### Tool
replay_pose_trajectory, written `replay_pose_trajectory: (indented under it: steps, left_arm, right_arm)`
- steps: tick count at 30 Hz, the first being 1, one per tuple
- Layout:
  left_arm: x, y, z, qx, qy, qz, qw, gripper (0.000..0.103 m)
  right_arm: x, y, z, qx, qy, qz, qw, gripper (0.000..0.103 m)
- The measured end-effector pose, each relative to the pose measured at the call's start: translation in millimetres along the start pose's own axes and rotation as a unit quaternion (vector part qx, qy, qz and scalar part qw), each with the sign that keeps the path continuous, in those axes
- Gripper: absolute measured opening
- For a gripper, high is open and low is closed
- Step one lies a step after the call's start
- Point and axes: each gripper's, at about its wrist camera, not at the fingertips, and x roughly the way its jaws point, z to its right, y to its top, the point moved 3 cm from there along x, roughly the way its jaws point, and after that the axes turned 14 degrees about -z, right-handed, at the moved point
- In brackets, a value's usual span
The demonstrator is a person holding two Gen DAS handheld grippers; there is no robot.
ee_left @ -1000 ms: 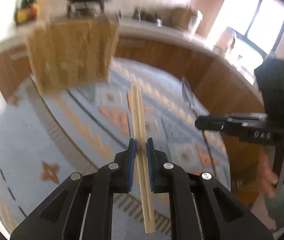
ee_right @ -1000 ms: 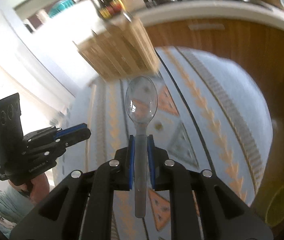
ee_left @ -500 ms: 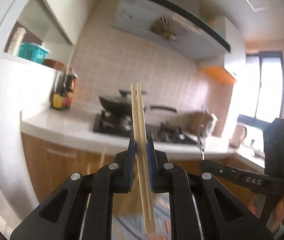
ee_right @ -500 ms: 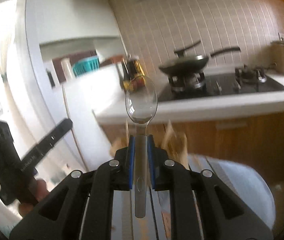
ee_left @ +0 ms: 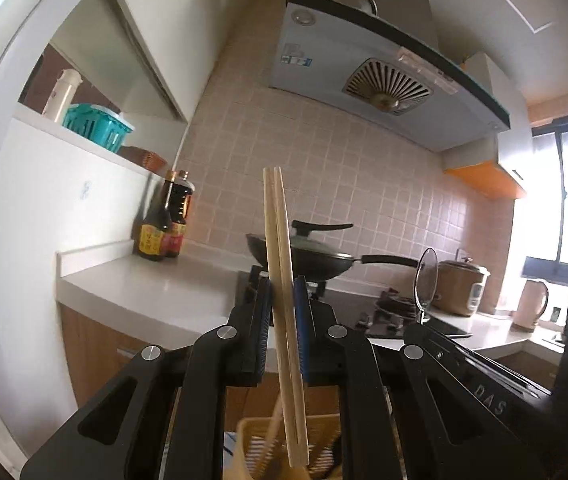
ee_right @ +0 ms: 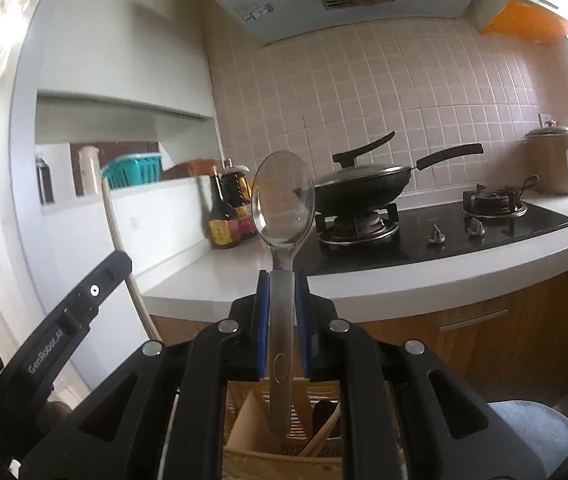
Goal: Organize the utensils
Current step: 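Drop chopsticks into tan basket with left tool while right tool drops spoon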
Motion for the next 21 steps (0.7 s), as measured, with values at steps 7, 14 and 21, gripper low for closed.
replay_pose_trajectory:
  steps: [7,14,21]
  left_arm:
    - [26,-25,-3,0.021,0.029,-0.006,0.9993,0.010]
    - [30,-37,-8,0.027,0.014,-0.033,0.9990,0.011]
    - [4,-36,-26,-0.002,-0.010,-0.056,0.9984,0.033]
  right_arm:
    - [27,-17,11,0.005,-0.012,-0.019,1.000,0.010]
    - [27,-29,13,0.000,-0.003,-0.033,0.999,0.011]
    - [-2,-36,22,0.011,0.019,-0.056,0.998,0.019]
